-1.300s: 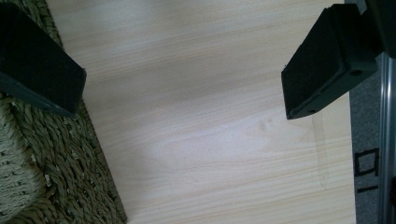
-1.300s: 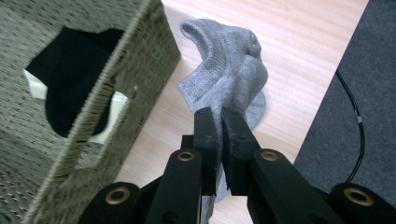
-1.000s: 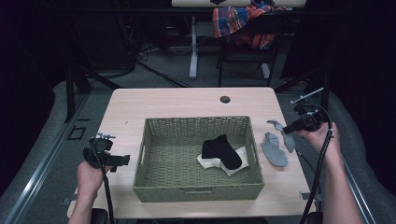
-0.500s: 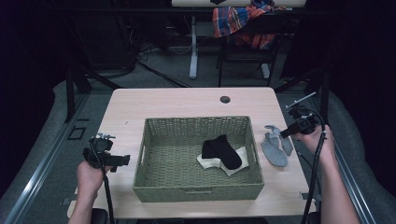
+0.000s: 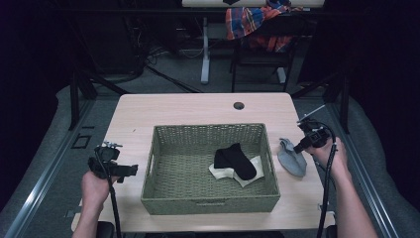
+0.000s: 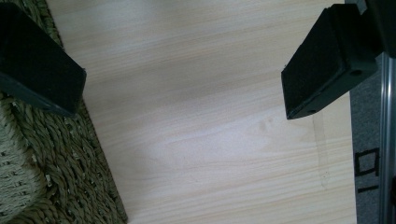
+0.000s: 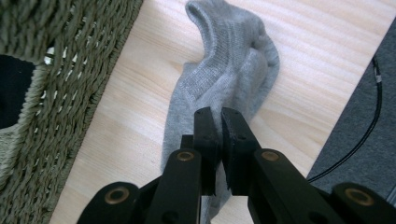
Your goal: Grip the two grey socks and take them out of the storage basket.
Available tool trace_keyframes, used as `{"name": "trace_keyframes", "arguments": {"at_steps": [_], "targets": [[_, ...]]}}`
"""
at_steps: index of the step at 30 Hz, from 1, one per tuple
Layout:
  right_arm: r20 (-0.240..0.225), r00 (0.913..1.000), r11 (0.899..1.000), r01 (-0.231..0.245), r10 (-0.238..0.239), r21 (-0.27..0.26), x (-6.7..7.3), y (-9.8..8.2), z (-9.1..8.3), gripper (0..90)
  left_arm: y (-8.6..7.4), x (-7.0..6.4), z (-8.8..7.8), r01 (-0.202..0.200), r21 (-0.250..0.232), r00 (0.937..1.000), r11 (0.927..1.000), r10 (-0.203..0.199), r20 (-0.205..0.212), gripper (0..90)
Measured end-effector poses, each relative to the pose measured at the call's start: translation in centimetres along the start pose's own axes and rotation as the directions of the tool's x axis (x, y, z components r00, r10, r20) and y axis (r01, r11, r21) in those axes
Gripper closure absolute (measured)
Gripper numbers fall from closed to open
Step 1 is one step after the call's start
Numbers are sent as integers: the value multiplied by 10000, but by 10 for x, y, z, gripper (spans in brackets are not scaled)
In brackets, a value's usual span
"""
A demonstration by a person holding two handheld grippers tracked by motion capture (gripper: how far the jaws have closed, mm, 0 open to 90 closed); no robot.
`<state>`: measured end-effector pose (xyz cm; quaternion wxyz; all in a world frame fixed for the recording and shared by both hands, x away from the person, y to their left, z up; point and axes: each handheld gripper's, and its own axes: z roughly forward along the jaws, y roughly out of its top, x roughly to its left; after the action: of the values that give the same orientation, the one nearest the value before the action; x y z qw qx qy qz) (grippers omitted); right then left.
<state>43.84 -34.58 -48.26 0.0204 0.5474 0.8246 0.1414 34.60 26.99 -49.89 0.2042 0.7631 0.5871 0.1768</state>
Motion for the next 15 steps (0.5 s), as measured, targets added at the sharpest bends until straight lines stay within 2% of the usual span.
{"name": "trace_keyframes", "arguments": {"at_steps": [5,7,12,13,15], "targets": [[-101,9999,10000,-26,27,91,-2,-1,6,849,0,0,0,3,-1,10000,10000,-3,-5,1],[-61,9996,9996,-265,265,-49,-1,-1,10,848,0,0,0,-1,-25,10000,10000,1,-21,0],[-76,9997,9996,-247,248,146,1,-1,19,841,0,0,0,2,1,10000,10000,-2,1,0],[-152,9999,9994,-60,66,333,-1,0,18,839,0,0,0,2,-13,10000,10000,-2,-10,0],[-121,9997,9997,-197,199,155,1,0,20,828,0,0,0,6,-21,10000,10000,-6,-13,1]]}}
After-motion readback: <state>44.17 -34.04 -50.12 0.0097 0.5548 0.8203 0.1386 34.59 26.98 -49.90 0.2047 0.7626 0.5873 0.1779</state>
